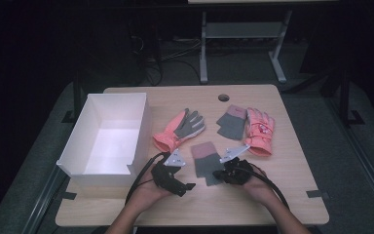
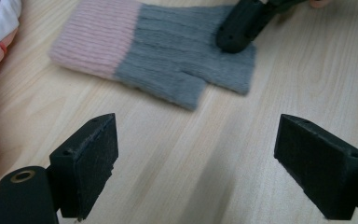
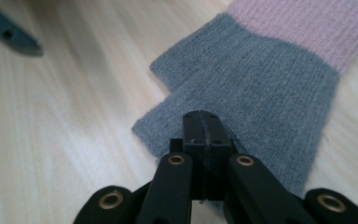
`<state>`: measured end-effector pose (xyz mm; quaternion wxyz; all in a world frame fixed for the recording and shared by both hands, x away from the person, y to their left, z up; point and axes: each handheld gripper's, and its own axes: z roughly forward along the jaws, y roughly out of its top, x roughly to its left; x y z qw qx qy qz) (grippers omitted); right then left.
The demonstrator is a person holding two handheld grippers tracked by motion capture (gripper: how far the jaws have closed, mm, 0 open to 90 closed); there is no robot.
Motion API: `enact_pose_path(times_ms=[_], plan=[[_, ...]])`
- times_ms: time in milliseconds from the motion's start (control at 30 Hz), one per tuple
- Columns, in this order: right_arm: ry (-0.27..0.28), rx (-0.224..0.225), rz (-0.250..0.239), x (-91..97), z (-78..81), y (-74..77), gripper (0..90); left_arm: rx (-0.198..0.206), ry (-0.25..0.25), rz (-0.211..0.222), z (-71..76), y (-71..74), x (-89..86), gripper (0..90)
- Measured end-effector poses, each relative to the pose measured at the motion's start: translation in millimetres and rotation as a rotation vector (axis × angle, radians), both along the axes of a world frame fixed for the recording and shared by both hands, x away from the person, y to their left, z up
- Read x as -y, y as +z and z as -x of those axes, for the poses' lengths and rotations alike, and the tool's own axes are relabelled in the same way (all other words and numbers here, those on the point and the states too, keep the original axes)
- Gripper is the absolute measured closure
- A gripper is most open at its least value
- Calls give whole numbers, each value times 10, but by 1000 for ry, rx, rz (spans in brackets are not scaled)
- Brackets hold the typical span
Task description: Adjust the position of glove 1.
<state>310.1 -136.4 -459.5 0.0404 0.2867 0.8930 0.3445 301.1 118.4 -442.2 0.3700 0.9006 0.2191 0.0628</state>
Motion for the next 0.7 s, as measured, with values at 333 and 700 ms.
enact_pose_path(times_ms=[333,700], plan=[[30,-20,13,153,206,19,900,32,-4,47,-111,132,66,323],[39,-25,14,149,213,19,900,19,-54,18,-606,97,374,896]])
